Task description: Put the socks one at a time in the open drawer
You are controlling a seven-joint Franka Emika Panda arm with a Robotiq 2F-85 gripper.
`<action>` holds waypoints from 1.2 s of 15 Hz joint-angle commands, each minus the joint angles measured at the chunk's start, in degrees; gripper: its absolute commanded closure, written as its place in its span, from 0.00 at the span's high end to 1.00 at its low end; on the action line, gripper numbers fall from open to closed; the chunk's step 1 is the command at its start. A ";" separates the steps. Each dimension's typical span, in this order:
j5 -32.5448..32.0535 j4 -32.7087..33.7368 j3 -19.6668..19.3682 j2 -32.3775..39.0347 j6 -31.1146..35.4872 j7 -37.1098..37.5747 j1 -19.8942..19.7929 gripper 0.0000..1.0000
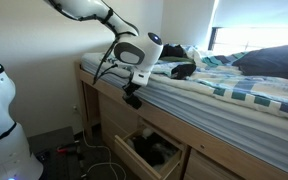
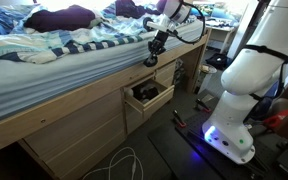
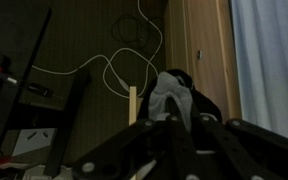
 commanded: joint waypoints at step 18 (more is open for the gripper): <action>32.55 -11.66 -3.62 7.48 9.24 -16.38 -3.76 0.03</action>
